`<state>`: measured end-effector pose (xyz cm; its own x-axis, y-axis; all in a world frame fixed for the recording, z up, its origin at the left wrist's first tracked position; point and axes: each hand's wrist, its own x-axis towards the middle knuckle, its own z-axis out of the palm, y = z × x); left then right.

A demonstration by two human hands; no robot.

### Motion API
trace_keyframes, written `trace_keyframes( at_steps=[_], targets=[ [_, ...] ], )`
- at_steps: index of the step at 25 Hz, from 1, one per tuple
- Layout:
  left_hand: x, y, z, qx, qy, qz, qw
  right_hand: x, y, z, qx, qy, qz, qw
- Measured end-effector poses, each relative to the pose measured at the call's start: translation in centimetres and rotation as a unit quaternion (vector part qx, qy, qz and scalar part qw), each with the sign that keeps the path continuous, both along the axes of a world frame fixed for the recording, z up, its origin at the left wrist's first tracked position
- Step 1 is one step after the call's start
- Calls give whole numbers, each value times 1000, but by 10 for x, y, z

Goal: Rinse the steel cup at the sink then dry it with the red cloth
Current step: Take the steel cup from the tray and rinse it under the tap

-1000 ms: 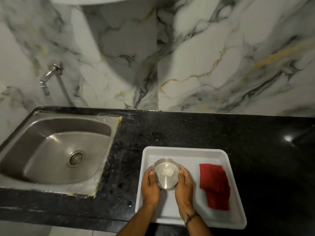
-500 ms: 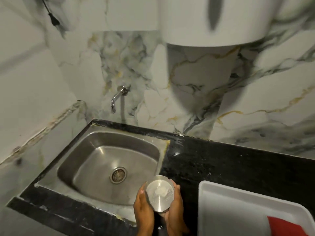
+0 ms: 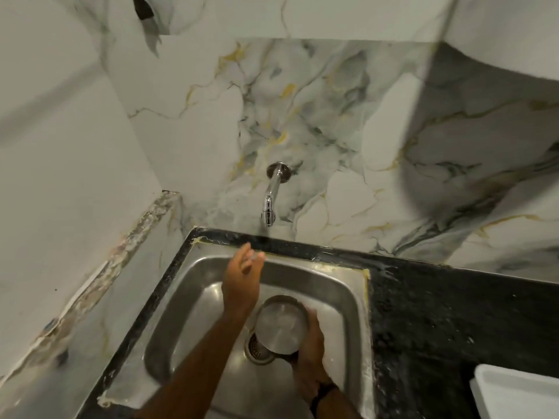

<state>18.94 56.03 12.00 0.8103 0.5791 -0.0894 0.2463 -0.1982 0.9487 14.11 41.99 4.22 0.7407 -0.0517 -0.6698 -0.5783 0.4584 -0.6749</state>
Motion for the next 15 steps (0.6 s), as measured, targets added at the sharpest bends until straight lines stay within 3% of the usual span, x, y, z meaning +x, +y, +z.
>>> trace_keyframes(
  at_steps=[4,7,10,15],
  targets=[
    [84,34,42,57,1,-94,994,34,40,17,-13,3,-24,1000],
    [110,42,49,176,-3,-72,982,51,51,17,-29,-6,-37,999],
    [123,44,46,229,10,-69,971,66,67,18,-26,-18,-37,999],
    [132,51,42,188,8,-164,968,91,76,12,-31,-22,-32,999]
  ],
)
